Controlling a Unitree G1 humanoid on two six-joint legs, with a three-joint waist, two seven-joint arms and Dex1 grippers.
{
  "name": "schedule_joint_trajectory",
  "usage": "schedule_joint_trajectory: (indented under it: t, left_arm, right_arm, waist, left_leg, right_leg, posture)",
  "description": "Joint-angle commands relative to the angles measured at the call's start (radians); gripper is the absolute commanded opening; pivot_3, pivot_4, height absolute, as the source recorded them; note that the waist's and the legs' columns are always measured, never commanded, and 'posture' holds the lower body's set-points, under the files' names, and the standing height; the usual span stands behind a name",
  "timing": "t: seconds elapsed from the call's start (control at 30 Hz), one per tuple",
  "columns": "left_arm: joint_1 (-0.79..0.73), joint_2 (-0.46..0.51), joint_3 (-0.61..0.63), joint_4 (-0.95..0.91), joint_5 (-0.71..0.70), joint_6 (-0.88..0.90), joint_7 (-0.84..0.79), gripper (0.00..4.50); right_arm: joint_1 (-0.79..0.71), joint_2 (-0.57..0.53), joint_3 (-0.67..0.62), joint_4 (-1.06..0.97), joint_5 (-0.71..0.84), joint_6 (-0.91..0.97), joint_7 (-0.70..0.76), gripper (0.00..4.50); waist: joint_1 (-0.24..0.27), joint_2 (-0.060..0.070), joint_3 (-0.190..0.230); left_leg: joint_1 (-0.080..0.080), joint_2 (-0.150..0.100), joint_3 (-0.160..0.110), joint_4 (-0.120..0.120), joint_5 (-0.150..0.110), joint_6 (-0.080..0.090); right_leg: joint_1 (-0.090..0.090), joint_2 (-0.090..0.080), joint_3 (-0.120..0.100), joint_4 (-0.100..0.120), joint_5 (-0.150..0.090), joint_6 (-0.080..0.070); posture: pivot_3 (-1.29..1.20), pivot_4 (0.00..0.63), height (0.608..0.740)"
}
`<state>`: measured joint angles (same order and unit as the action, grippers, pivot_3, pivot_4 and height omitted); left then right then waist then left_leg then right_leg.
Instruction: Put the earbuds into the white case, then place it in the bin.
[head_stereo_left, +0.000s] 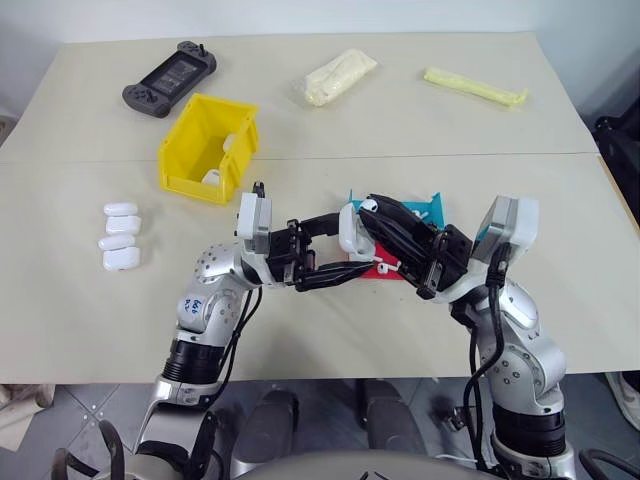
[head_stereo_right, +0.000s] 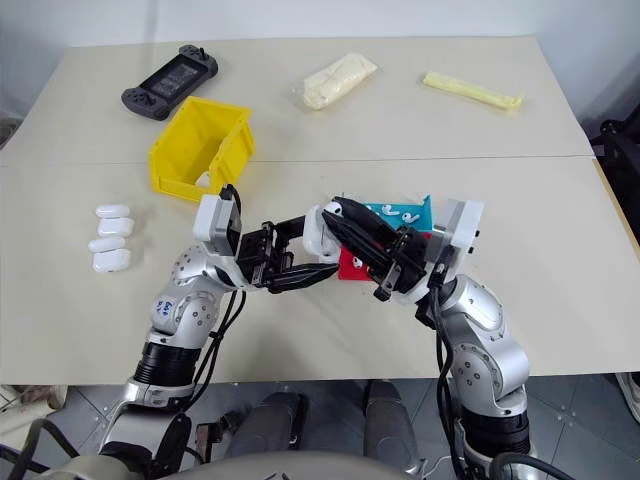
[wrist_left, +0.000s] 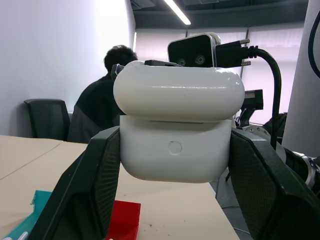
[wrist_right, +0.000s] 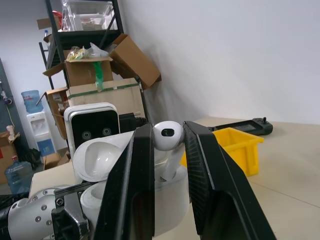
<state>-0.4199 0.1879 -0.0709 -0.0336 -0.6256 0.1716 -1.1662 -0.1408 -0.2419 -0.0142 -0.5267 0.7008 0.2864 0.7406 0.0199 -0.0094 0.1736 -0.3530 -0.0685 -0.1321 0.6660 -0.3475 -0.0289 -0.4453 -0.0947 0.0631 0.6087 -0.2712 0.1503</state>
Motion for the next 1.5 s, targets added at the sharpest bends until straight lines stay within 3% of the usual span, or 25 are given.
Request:
schedule_joint_trajectory:
  t: [0.03, 0.23, 0.47, 1.03, 1.5]
  left_arm:
    - [-0.001, -0.011, -0.001, -0.065, -0.024, -0.011, 0.006, 2.8]
    - [-0.012, -0.02, 0.0, -0.061, -0.025, -0.021, 0.012, 2.8]
    - [-0.036, -0.04, -0.005, -0.033, -0.018, -0.044, 0.001, 2.8]
    - [-0.071, -0.073, 0.041, 0.037, 0.006, -0.118, 0.005, 2.8]
    - [-0.079, -0.066, 0.045, 0.056, 0.007, -0.118, -0.015, 2.8]
  right_arm:
    - [-0.006, -0.033, 0.027, 0.022, -0.042, -0.017, 0.022, 0.48]
    - [-0.007, -0.089, 0.064, 0.079, -0.142, -0.089, 0.057, 0.48]
    - [-0.027, -0.113, 0.088, 0.108, -0.144, -0.103, 0.087, 0.48]
    - [-0.005, -0.214, 0.0, 0.034, 0.03, -0.001, 0.089, 0.48]
    - [-0.015, -0.227, -0.001, 0.011, 0.033, -0.002, 0.09, 0.48]
  waist:
    - [0.0, 0.0, 0.0]
    - [0.001, 0.0, 0.0]
    - [0.001, 0.0, 0.0]
    - [0.003, 0.0, 0.0]
    - [0.004, 0.0, 0.0]
  left_leg:
    - [0.0, 0.0, 0.0, 0.0, 0.0, 0.0]
    - [0.0, 0.0, 0.0, 0.0, 0.0, 0.0]
    - [0.0, 0.0, 0.0, 0.0, 0.0, 0.0]
    - [0.0, 0.0, 0.0, 0.0, 0.0, 0.0]
    - [0.0, -0.001, 0.001, 0.0, 0.0, 0.0]
  right_leg:
    - [0.0, 0.0, 0.0, 0.0, 0.0, 0.0]
    - [0.0, 0.0, 0.0, 0.0, 0.0, 0.0]
    - [0.0, 0.0, 0.0, 0.0, 0.0, 0.0]
    - [0.0, 0.0, 0.0, -0.001, 0.0, 0.0]
    - [0.0, 0.0, 0.0, -0.001, 0.0, 0.0]
  posture:
    - [0.0, 0.15, 0.74]
    - [0.0, 0.15, 0.74]
    - [0.0, 0.15, 0.74]
    - [0.0, 0.15, 0.74]
    - [0.0, 0.15, 0.74]
